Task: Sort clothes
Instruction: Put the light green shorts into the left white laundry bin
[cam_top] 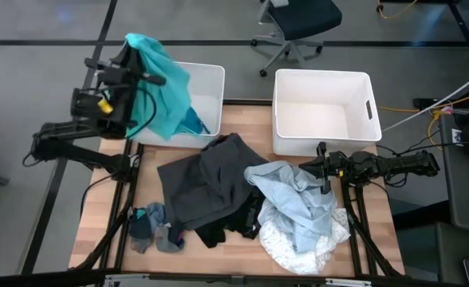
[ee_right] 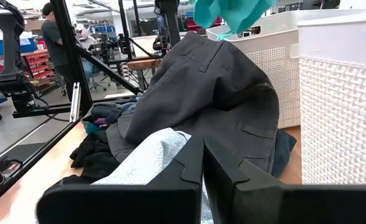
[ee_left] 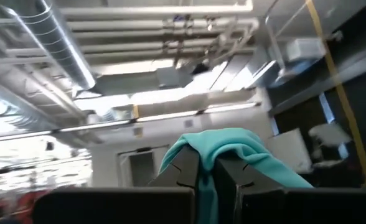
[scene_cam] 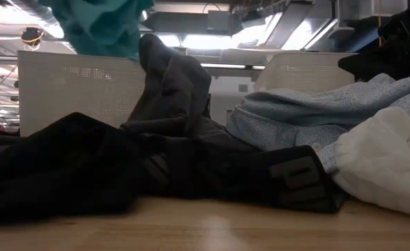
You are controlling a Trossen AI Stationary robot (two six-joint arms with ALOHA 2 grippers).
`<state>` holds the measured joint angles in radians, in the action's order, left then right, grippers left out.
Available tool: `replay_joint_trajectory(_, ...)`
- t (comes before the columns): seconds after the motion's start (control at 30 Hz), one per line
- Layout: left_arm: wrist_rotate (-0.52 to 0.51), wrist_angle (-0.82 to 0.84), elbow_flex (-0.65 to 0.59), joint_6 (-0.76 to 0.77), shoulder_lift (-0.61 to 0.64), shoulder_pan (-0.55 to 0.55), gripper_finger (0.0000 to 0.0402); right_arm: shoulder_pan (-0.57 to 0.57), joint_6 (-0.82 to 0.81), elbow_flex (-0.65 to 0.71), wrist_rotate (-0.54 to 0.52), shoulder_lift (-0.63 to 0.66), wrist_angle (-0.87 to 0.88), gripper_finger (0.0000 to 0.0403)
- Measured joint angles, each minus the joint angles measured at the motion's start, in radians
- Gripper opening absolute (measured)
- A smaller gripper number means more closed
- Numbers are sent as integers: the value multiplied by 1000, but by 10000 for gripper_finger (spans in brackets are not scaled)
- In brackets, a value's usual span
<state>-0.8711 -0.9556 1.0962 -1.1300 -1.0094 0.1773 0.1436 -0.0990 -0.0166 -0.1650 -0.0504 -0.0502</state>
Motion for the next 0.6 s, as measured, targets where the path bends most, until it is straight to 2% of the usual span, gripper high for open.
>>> replay_joint_trajectory(0.1,0,149,0,140,-12,98,11,0,0,0,0,0,0,14)
replay_joint_trajectory(0.3,0,565,0,480,-39,274,11,0,0,0,0,0,0,14)
replay_joint_trajectory(0.47,1,945,0,749,-41,367,11,0,-1,0,0,0,1,14)
replay_joint_trajectory(0.6,2,1186,-1,950,-48,421,11,0,-5,0,1,0,3,14)
